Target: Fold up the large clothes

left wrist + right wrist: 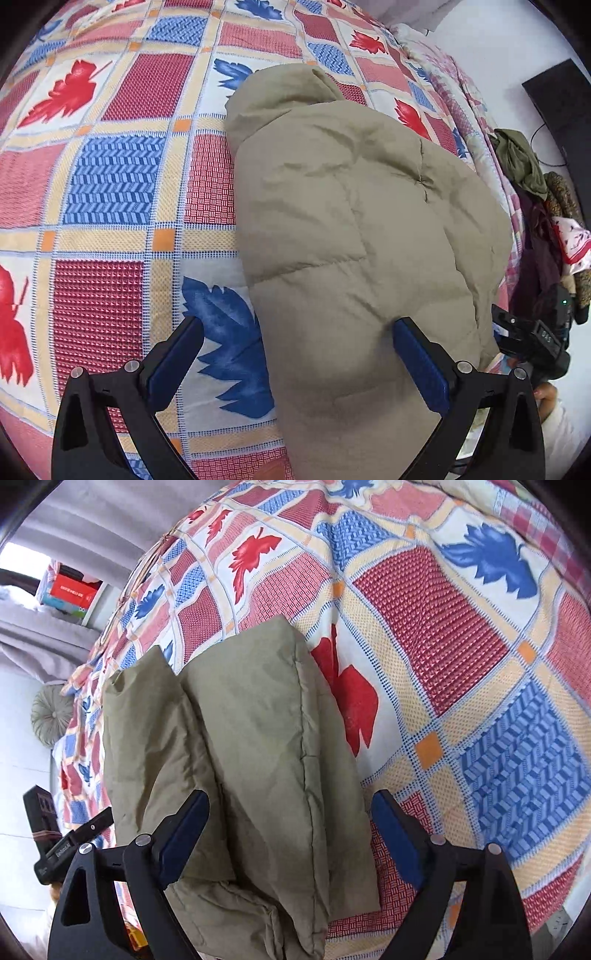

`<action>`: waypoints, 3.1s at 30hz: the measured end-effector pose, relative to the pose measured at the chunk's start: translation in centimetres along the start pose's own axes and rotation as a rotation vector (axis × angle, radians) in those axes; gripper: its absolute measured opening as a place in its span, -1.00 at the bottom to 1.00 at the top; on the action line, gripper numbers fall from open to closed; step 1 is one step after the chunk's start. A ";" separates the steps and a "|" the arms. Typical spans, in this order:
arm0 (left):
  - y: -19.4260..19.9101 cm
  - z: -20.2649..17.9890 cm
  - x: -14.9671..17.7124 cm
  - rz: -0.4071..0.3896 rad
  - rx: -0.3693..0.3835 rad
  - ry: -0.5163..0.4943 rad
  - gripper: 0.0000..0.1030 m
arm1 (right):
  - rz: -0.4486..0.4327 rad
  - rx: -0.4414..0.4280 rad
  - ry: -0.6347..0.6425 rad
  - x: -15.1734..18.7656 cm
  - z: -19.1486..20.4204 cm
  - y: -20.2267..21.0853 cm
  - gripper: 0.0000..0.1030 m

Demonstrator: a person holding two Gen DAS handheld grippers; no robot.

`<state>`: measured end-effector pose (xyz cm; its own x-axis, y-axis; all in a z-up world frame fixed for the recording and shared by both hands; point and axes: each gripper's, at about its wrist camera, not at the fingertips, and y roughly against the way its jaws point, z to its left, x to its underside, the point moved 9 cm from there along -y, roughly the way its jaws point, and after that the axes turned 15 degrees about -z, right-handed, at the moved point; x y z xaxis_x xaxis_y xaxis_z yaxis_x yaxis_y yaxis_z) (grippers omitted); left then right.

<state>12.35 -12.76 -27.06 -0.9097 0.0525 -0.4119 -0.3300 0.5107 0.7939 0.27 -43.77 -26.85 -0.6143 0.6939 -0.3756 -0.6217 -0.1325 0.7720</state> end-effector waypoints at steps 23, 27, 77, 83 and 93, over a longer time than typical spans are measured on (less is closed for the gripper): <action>-6.0 -1.9 0.1 0.120 0.261 0.147 1.00 | 0.161 -0.302 -0.004 -0.6 4.9 -6.4 1.00; -7.5 -2.6 0.4 0.147 0.292 0.181 1.00 | 0.213 -0.228 0.108 -0.5 5.5 -8.8 1.00; 6.9 20.7 -12.9 -0.343 -0.205 0.037 0.68 | 0.065 -0.076 0.291 3.5 30.9 -17.4 0.23; 10.3 20.1 -12.5 -0.396 -0.236 0.020 0.68 | -0.021 -0.214 0.368 0.2 35.1 -14.9 0.23; 7.9 18.2 -7.6 -0.310 -0.307 -0.108 0.71 | 0.033 -0.027 0.209 3.2 33.5 -19.2 -0.65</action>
<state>21.19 6.49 -25.76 -0.7296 0.0349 -0.6830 -0.6575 0.2389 0.7146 26.46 -15.29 -25.67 -0.7203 0.5273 -0.4507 -0.6106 -0.1738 0.7726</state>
